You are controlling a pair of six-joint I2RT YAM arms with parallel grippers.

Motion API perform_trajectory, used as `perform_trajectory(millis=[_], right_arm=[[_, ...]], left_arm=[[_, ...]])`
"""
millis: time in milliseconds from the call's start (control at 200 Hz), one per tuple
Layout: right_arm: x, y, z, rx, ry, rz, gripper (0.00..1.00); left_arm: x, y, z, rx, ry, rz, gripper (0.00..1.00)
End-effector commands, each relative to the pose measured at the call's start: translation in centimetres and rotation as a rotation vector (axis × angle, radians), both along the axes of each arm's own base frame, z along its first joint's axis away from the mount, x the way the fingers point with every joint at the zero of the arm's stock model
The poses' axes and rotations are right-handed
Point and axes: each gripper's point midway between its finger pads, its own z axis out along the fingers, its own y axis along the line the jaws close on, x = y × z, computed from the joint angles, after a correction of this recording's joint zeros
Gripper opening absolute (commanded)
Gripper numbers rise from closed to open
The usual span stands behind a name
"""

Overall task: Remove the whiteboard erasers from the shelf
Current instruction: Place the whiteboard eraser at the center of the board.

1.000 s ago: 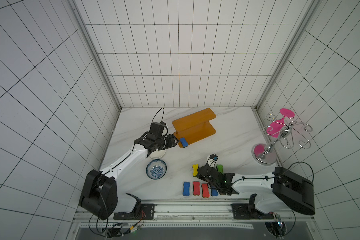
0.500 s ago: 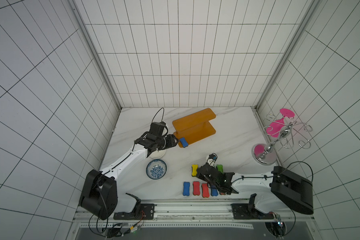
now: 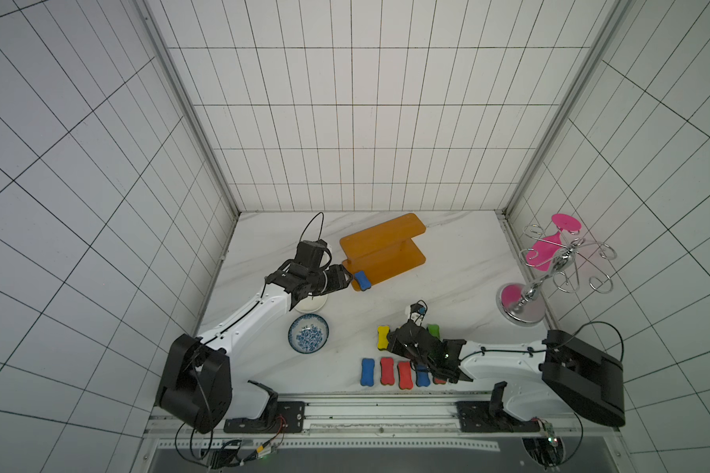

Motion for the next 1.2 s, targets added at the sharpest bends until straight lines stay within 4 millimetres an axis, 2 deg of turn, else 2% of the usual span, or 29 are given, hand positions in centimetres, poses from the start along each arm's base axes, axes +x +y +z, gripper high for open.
perform_trajectory(millis=[0,395,720,1194], right_arm=[[-0.05,-0.63,-0.05,-0.023,0.002,0.006,0.00],[-0.25,-1.04,-0.60,-0.025,0.021,0.007,0.00],[-0.14,-1.08,-0.55,-0.024,0.020,0.004,0.07],[-0.63,-1.29,-0.75,-0.031,0.045,0.029,0.07]], left_arm=[[0.42,-0.36,1.68,-0.018,-0.049,-0.001,0.57],[0.59,-0.79,1.66,-0.015,-0.049,-0.003,0.57],[0.70,-0.93,1.60,-0.014,-0.048,-0.007,0.57],[0.51,-0.94,1.83,-0.017,-0.053,-0.005,0.57]])
